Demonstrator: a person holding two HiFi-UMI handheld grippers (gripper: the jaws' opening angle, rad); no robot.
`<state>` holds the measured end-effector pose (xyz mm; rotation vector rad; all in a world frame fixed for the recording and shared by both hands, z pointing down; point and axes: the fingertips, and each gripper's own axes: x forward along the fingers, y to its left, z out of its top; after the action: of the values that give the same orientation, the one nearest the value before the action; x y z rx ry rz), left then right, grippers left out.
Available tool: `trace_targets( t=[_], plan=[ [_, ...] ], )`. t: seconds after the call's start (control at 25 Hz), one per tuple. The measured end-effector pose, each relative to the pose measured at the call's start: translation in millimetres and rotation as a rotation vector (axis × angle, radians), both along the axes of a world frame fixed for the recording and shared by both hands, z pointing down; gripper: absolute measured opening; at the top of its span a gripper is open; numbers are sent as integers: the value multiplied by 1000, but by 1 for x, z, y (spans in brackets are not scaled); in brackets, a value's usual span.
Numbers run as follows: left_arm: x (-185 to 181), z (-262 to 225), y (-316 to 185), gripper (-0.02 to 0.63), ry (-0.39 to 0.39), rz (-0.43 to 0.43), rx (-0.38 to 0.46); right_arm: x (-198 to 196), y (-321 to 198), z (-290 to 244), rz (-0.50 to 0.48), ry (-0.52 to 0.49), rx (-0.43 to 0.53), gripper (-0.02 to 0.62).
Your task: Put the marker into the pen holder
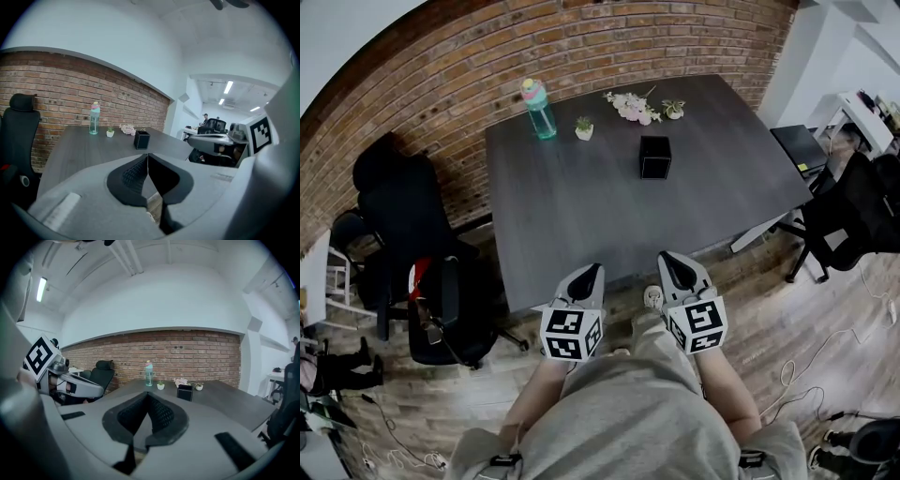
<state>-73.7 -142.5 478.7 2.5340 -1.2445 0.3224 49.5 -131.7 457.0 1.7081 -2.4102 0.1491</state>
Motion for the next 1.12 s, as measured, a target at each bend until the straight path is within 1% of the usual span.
trace_targets(
  t=[0.32, 0.52, 0.92, 1.12],
  plan=[
    [-11, -3, 36, 18, 18, 14, 3, -17, 46, -1, 11, -39, 12, 3],
    [-14, -3, 51, 18, 25, 18, 4, -22, 65, 2, 13, -37, 9, 3],
    [-14, 2, 63, 18, 18, 32, 2, -21, 77, 0, 28, -37, 27, 3],
    [-12, 2, 64, 18, 20, 29, 2, -20, 78, 1, 28, -12, 32, 2]
  ],
)
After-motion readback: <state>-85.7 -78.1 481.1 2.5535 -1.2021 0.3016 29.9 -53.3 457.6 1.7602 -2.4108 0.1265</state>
